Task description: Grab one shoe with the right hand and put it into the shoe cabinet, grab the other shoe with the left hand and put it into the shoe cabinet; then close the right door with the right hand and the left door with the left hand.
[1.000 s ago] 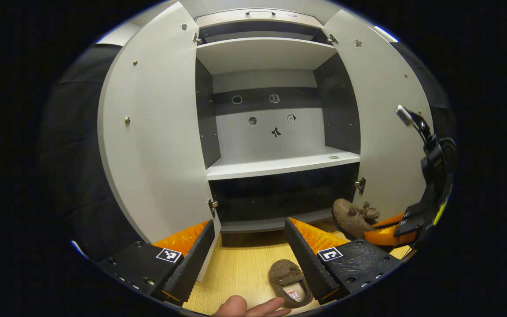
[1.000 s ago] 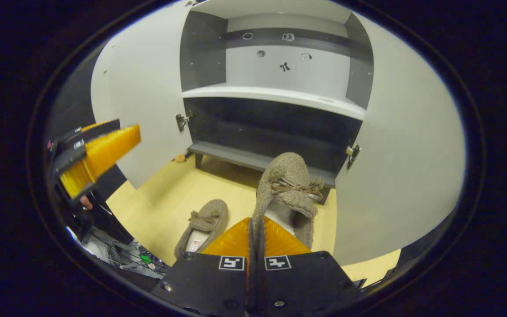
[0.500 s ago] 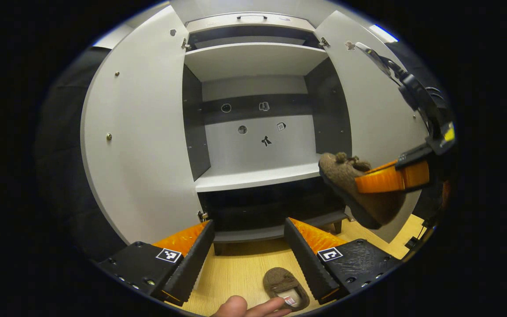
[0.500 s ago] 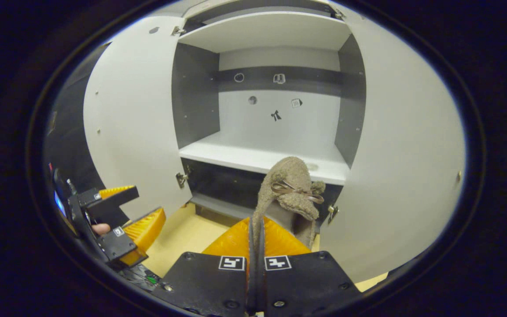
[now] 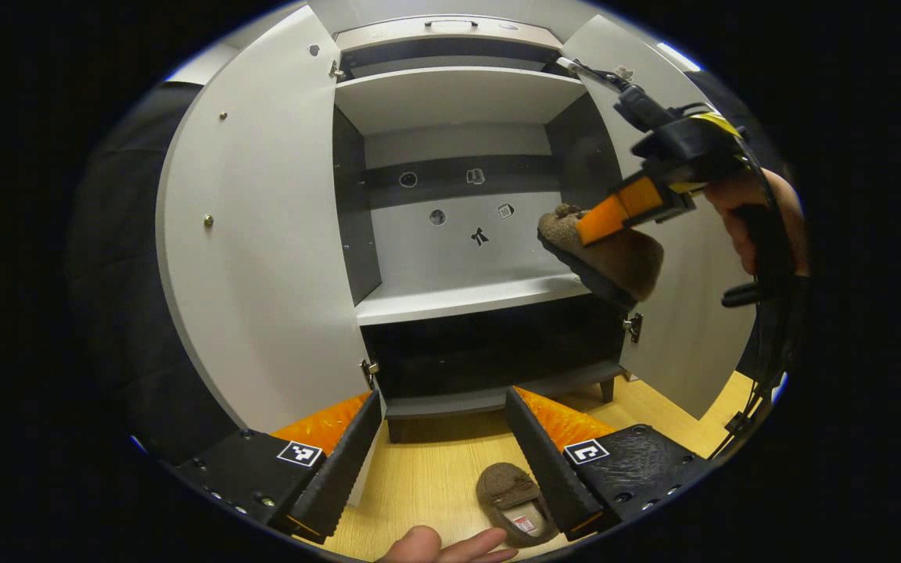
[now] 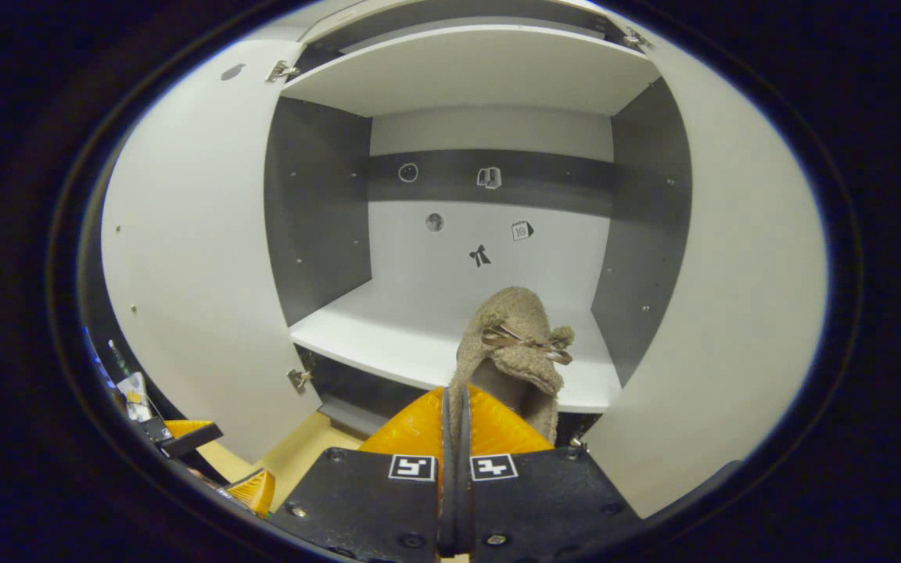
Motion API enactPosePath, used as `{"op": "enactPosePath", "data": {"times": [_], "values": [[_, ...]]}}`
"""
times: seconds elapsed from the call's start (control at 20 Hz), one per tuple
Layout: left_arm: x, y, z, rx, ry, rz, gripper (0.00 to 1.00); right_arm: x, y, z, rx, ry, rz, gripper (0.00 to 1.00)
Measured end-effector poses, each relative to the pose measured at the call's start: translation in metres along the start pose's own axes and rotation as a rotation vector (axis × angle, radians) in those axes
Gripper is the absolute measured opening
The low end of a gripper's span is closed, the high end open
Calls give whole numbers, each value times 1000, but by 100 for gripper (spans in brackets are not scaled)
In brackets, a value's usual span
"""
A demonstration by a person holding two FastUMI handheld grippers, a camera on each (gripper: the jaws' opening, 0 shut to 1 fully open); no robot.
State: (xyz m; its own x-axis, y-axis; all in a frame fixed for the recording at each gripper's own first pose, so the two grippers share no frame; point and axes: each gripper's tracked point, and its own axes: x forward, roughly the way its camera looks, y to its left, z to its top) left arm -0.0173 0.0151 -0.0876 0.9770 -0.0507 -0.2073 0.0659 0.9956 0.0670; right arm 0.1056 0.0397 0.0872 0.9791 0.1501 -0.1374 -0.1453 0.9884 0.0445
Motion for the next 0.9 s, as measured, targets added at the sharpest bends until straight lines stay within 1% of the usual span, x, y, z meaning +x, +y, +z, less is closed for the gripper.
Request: {"op": "enactPosePath", "data": {"times": [0.2, 0.25, 0.3, 0.4, 0.45, 0.55, 0.75, 0.9], "values": [[-2, 11, -8, 0, 21, 22, 96, 40, -4, 25, -28, -8, -15, 3], [-3, 14, -10, 2, 24, 29, 97, 52, -7, 25, -40, 0, -25, 3], [-4, 16, -13, -1, 28, 34, 96, 61, -6, 25, -44, 1, -16, 3], [-3, 23, -18, 0, 39, 46, 96, 81, -12, 22, -83, 23, -48, 3], [-3, 26, -20, 2, 45, 54, 96, 91, -9, 20, -74, 41, -46, 3], [-3, 31, -23, -3, 52, 70, 97, 100, -7, 19, -62, 54, -44, 3], [0, 31, -27, -18, 64, 82, 96, 123, -11, 22, -97, 57, -67, 3], [4, 30, -26, -15, 62, 82, 96, 136, -13, 21, -99, 66, -60, 4]]}}
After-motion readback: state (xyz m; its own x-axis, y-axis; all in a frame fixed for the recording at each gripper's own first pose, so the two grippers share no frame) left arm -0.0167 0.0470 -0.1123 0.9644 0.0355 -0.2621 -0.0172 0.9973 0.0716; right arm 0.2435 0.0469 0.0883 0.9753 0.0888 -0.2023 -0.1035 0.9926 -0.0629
